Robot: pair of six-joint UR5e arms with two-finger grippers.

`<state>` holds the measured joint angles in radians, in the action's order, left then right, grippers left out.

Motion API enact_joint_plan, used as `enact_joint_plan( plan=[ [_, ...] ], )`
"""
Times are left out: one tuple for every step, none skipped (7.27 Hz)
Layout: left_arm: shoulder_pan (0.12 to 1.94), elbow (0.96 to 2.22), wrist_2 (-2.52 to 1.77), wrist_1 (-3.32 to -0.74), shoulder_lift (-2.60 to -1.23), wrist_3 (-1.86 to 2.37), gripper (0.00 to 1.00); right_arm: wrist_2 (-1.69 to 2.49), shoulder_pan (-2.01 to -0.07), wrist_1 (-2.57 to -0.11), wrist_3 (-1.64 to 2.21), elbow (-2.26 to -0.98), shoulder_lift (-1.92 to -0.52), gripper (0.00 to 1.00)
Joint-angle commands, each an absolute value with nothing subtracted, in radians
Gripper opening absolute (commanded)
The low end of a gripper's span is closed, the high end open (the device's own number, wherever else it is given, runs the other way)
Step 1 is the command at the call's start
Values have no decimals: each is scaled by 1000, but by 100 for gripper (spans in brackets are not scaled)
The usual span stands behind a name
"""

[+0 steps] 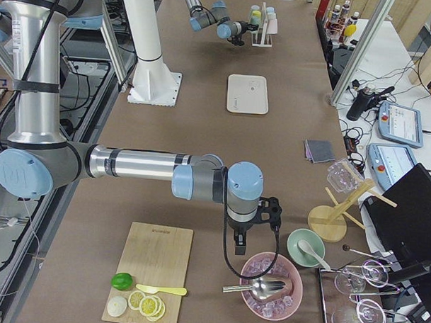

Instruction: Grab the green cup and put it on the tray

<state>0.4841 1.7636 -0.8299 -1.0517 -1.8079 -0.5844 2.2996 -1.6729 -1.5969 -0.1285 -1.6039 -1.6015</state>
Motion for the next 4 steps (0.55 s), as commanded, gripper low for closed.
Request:
enact_joint_plan(
  plan=[
    [495,1772,-830,-1052,-1807,-586,12,2339,-1672,-1597,-127,-1632,-1604,100],
    [499,1776,-828,-1052,-1807,-586,11,2348,-1672,-1589,-136,-1602,-1611,100],
    [499,1784,-827,-1052,-1807,-586,11,2347,-1657,-1507,-140,-1600,-1606,100],
    [500,1789,-827,-1051,-1807,-587,11,2320,-1628,-1440,-129,-1583,-1617,100]
  ],
)
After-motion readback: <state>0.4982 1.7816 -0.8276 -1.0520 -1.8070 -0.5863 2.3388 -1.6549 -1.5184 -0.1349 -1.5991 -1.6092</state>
